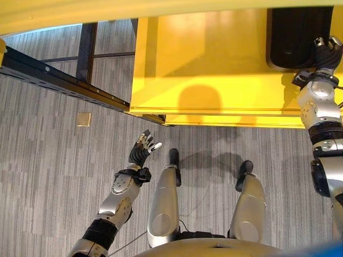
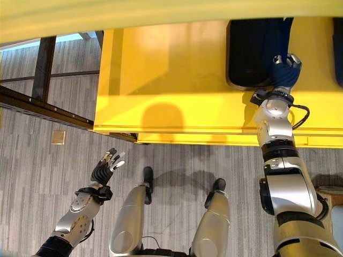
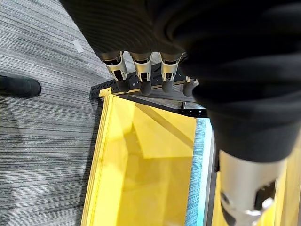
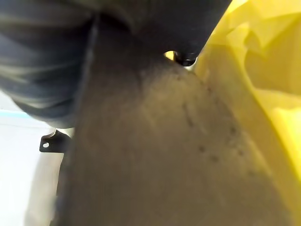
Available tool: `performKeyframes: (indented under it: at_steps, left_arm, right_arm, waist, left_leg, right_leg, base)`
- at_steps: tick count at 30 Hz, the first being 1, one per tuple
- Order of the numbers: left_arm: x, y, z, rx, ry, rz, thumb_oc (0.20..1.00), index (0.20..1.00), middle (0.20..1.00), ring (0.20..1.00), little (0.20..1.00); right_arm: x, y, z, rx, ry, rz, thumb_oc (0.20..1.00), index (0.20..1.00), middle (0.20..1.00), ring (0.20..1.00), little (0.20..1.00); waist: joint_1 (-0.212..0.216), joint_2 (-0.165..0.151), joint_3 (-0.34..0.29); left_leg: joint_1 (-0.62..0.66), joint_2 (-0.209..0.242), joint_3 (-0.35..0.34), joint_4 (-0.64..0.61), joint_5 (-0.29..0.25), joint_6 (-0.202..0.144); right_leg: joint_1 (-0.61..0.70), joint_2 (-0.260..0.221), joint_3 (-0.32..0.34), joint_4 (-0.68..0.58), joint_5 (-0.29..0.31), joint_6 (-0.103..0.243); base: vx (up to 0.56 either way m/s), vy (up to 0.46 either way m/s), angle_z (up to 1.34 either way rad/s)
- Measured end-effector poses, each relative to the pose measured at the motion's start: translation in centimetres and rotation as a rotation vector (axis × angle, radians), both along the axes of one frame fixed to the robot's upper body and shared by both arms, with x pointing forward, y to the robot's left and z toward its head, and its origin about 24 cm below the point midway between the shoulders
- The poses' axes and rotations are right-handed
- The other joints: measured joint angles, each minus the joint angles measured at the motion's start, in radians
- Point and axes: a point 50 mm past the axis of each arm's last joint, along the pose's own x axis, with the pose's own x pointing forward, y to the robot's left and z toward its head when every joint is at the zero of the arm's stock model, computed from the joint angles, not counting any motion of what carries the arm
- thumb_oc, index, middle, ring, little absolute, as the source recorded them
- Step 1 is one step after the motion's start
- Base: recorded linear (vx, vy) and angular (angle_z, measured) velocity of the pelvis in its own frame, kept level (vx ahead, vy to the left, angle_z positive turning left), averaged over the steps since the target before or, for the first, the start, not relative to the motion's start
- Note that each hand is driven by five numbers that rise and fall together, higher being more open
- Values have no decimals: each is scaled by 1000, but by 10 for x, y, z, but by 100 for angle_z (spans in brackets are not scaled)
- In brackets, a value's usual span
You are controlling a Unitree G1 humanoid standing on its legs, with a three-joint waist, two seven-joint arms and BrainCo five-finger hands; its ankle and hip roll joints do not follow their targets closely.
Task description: Move parts from the plastic box to the shelf.
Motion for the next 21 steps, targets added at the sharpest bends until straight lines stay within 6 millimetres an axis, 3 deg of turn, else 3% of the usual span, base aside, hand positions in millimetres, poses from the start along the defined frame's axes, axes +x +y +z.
performKeyframes:
  at_steps: [16, 17, 18, 21]
  left_arm:
    - [0, -1, -1, 6, 4, -10, 1000, 1000, 1000, 1000, 1000]
    - [0, -1, -1, 6, 4, -9, 1000, 1000, 1000, 1000, 1000]
    - [0, -1, -1, 6, 4, -10, 1000, 1000, 1000, 1000, 1000]
    - [0, -1, -1, 6, 2, -9, 1000, 1000, 1000, 1000, 1000]
  right_arm:
    - [-6, -16, 3, -35, 12, -41, 200, 200, 200, 200, 200]
    - [-6, -16, 3, -40, 13, -42, 683, 683, 683, 683, 683]
    - [-6, -16, 3, -41, 14, -42, 1000, 1000, 1000, 1000, 1000]
    - [-6, -16, 3, -43, 12, -42, 1000, 1000, 1000, 1000, 1000]
  waist:
    - [-3, -2, 1]
    - [-3, -2, 1]
    - [-3, -3, 1]
    - [-3, -3, 2]
  left_leg:
    - [-5, 0, 11, 0, 0, 0]
    - [-5, 0, 11, 1, 0, 0]
    - [-5, 0, 11, 0, 0, 0]
    - [-5, 0, 11, 0, 0, 0]
  right_leg:
    - [-22, 0, 15, 14, 0, 0]
    - [-22, 0, 15, 14, 0, 0]
    - [-22, 0, 15, 15, 0, -1]
    - [-23, 0, 16, 17, -1, -1]
  base:
    - [-1, -1, -1]
    - [0, 0, 0]
    - [0, 0, 0]
    - [0, 0, 0]
